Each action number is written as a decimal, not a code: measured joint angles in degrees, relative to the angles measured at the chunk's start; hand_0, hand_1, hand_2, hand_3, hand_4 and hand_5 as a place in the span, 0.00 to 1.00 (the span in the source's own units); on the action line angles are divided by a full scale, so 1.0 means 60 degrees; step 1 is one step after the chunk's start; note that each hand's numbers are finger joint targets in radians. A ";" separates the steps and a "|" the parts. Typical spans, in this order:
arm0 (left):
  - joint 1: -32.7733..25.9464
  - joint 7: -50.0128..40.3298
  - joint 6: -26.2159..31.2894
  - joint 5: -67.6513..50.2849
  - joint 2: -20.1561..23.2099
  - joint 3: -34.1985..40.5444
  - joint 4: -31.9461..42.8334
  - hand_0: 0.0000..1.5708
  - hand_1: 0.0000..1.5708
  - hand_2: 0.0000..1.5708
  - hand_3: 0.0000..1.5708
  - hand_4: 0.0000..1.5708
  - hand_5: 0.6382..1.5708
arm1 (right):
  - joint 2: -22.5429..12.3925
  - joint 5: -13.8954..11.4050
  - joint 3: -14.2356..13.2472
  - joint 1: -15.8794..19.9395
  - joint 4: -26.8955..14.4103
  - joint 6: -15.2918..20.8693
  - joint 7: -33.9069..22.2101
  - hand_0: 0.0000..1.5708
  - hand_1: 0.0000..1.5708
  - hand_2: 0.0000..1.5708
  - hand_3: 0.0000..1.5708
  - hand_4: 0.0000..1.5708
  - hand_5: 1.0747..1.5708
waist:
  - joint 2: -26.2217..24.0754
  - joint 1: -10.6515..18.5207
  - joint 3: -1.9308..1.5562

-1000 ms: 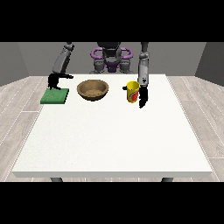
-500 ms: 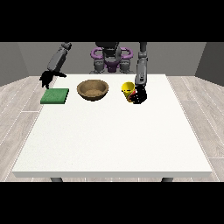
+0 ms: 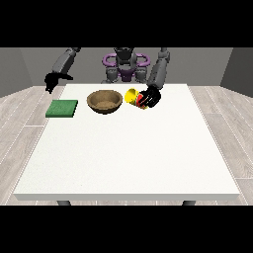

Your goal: Pick the cup and pour the ball into the bowl, then pick the bowl and place it on the pad

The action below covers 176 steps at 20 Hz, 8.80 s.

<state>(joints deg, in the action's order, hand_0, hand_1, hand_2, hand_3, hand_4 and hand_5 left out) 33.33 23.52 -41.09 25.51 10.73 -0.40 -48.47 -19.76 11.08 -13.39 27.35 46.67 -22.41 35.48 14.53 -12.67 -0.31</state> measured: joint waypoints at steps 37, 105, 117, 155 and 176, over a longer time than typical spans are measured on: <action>0.2915 -0.6941 0.6321 0.9229 -0.1765 -0.5708 -0.1579 0.04 0.04 1.00 1.00 0.51 0.99 | -0.0886 0.0021 -0.0919 -0.1213 -0.3338 0.0182 0.1318 0.00 0.00 0.07 0.17 0.27 0.92 | -0.2318 0.2608 0.0040; -0.2148 0.1621 0.6876 -0.2040 -0.0503 0.1508 -0.0922 0.00 0.00 0.00 0.00 0.00 0.06 | 0.1701 0.1353 -0.0479 -0.0321 -0.1912 0.2069 -0.1434 0.00 0.00 0.00 0.00 0.00 1.00 | -0.1097 0.3337 0.0051; -0.2045 0.1329 0.7412 -0.2150 -0.0331 0.1117 -0.2197 0.00 0.00 0.00 0.00 0.00 0.07 | 0.1465 0.0859 -0.0449 -0.0304 -0.2509 0.3285 -0.0304 1.00 1.00 1.00 1.00 0.69 0.93 | -0.0564 0.4167 0.0480; -0.2440 0.2620 0.7336 -0.2817 0.0516 0.2406 0.0173 0.00 0.00 0.00 0.00 0.00 0.03 | -0.4809 -0.4857 0.3168 0.0350 0.0542 0.2835 -0.7290 1.00 1.00 1.00 0.94 1.00 0.93 | -0.1704 0.3135 0.0069; -0.2343 0.3827 0.9199 -0.4982 0.2619 0.4340 -0.0851 0.00 0.00 0.00 0.00 0.55 0.58 | -0.4025 -0.2826 -0.0633 0.0997 -0.3123 0.4636 -0.4599 0.80 0.80 0.80 0.58 0.13 0.63 | 0.1344 0.3436 0.0063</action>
<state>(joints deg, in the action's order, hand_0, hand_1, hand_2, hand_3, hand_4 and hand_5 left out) 19.27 46.48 14.11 -4.39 26.45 25.64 -53.58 -43.90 -5.87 -17.19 33.33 27.93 5.40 7.88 22.59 7.95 0.06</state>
